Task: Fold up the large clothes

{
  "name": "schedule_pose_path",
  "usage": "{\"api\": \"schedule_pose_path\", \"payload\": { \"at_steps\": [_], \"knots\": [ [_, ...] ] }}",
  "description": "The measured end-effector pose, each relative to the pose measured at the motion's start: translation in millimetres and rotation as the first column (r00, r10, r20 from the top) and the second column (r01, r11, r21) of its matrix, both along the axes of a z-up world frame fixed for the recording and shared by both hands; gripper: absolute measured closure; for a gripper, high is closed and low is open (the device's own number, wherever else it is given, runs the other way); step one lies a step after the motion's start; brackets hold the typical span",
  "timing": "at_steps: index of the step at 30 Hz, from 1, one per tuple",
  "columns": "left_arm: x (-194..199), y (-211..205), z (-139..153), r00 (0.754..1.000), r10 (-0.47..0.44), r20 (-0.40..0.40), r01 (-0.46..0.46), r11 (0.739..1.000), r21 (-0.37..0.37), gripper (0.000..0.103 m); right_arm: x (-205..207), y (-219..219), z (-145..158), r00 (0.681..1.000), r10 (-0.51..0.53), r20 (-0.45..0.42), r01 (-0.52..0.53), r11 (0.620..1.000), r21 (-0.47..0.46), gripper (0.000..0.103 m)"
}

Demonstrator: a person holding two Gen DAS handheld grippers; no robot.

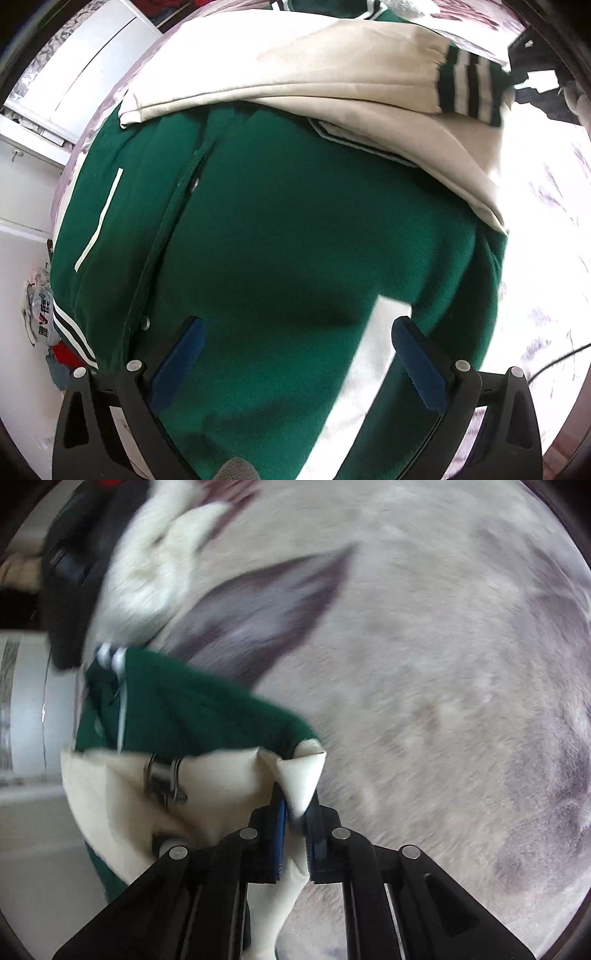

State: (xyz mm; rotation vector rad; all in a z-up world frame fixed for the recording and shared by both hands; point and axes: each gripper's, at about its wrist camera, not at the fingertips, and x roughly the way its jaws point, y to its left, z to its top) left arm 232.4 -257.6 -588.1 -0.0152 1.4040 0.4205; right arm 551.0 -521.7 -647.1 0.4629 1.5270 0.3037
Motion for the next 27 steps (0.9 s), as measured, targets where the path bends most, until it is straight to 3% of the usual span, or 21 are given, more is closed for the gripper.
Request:
{"api": "schedule_pose_path", "payload": {
  "at_steps": [1, 3, 4, 7, 11, 12, 14, 17, 20, 22, 23, 24, 27],
  "knots": [
    [-4.6, -1.0, 4.0, 1.000, 0.002, -0.001, -0.002, 1.000, -0.007, 0.000, -6.2, -1.8, 4.7, 0.999, 0.011, -0.033, -0.010, 1.000, 0.022, 0.082],
    [-14.8, -4.4, 11.4, 1.000, 0.016, -0.004, -0.016, 1.000, -0.013, 0.000, -27.7, -9.4, 13.8, 0.995, 0.029, -0.094, -0.023, 0.998, 0.061, 0.052],
    [-23.8, -4.3, 15.9, 1.000, 0.028, -0.003, -0.028, 1.000, -0.011, 0.000, -38.9, -14.1, 15.6, 0.993, 0.034, -0.111, -0.027, 0.998, 0.064, 0.049],
    [-49.3, 0.0, 23.8, 0.997, 0.075, -0.030, -0.076, 0.997, -0.006, 0.000, -107.8, -6.7, 19.6, 0.969, 0.150, -0.195, -0.135, 0.987, 0.085, 0.048],
    [-83.4, 3.5, 27.8, 0.986, 0.149, -0.076, -0.150, 0.989, -0.006, 0.000, -184.7, 28.6, -0.9, 0.925, 0.262, -0.273, -0.241, 0.964, 0.110, 0.048],
    [-88.0, 4.8, 26.8, 0.985, 0.154, -0.084, -0.154, 0.988, 0.001, 0.000, -207.0, 39.5, -11.7, 0.917, 0.275, -0.288, -0.248, 0.960, 0.127, 0.055],
    [-102.9, 3.5, 25.5, 0.982, 0.155, -0.112, -0.154, 0.988, 0.021, 0.000, -235.9, 38.4, -22.0, 0.918, 0.261, -0.298, -0.253, 0.965, 0.066, 0.097],
    [-124.9, 5.2, 28.1, 0.978, 0.165, -0.129, -0.165, 0.986, 0.016, 0.000, -244.6, 30.8, -29.1, 0.942, 0.163, -0.292, -0.166, 0.986, 0.013, 0.097],
    [-141.0, 6.2, 28.0, 0.981, 0.141, -0.130, -0.144, 0.989, -0.013, 0.000, -245.9, 24.1, -27.6, 0.929, 0.165, -0.331, -0.150, 0.986, 0.070, 0.096],
    [-144.1, 9.7, 24.4, 0.987, 0.088, -0.135, -0.093, 0.995, -0.027, 0.000, -245.7, 7.2, -15.3, 0.921, 0.192, -0.337, -0.166, 0.980, 0.106, 0.075],
    [-146.4, 6.0, 22.4, 0.989, 0.051, -0.136, -0.055, 0.998, -0.030, 0.000, -241.5, 3.3, -8.6, 0.922, 0.194, -0.335, -0.164, 0.980, 0.116, 0.049],
    [-149.0, 4.2, 21.6, 0.990, 0.027, -0.139, -0.031, 0.999, -0.029, 0.000, -239.4, -4.6, -1.3, 0.928, 0.183, -0.323, -0.151, 0.981, 0.123, 0.037],
    [-149.5, -11.5, 8.1, 0.985, -0.068, -0.160, 0.063, 0.997, -0.040, 0.000, -236.8, -39.6, 19.9, 0.951, 0.135, -0.279, -0.100, 0.986, 0.137, 0.037]
  ]
}}
